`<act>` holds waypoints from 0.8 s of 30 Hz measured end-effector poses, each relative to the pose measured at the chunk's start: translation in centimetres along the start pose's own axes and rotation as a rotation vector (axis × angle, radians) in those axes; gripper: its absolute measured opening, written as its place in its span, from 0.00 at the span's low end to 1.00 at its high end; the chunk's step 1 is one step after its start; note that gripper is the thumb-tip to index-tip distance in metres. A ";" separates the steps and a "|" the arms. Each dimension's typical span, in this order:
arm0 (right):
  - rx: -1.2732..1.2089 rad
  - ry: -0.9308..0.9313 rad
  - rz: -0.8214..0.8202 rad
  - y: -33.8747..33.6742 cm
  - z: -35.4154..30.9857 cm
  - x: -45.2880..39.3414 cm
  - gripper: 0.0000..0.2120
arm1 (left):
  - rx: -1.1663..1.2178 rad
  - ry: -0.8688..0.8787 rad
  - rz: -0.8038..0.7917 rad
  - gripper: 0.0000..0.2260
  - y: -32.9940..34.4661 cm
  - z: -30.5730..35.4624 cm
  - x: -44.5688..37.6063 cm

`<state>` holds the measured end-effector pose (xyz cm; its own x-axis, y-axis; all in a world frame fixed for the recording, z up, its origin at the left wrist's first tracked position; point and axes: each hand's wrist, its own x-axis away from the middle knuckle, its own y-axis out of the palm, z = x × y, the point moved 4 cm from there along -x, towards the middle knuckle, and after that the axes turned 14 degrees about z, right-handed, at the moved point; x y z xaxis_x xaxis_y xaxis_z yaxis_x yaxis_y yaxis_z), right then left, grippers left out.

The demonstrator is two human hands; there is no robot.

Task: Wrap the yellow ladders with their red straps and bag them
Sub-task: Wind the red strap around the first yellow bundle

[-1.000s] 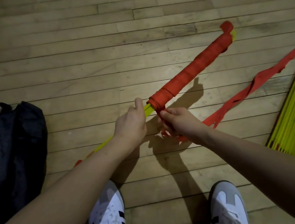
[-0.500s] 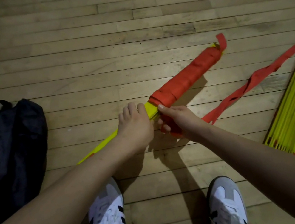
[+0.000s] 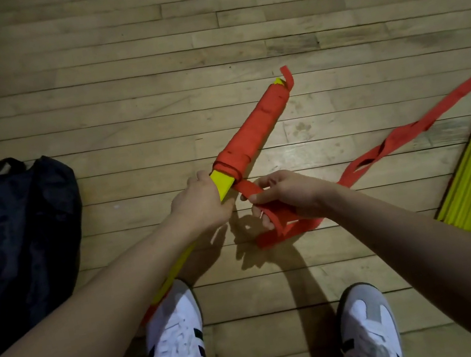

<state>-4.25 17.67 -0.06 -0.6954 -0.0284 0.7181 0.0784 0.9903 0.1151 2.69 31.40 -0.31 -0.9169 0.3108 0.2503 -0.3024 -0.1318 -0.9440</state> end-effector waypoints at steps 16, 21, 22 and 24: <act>0.030 0.121 -0.214 -0.3 1.5 0.1 0.15 | -0.247 0.148 0.101 0.25 0.4 0.0 -1.2; -0.008 0.060 -0.144 -0.8 1.0 -0.3 0.13 | -0.238 0.176 0.022 0.26 1.0 0.3 -2.3; -0.007 0.034 -0.100 -1.0 0.8 -0.6 0.10 | -0.249 0.174 -0.030 0.27 1.5 0.4 -2.4; -0.009 0.002 -0.038 -1.2 0.7 -1.2 0.07 | -0.276 0.157 -0.147 0.29 2.6 0.7 -2.6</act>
<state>-4.03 16.58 -1.58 -0.6965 -0.0663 0.7145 0.0585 0.9872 0.1486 4.07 29.61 -3.26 -0.8111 0.4513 0.3720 -0.3269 0.1778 -0.9282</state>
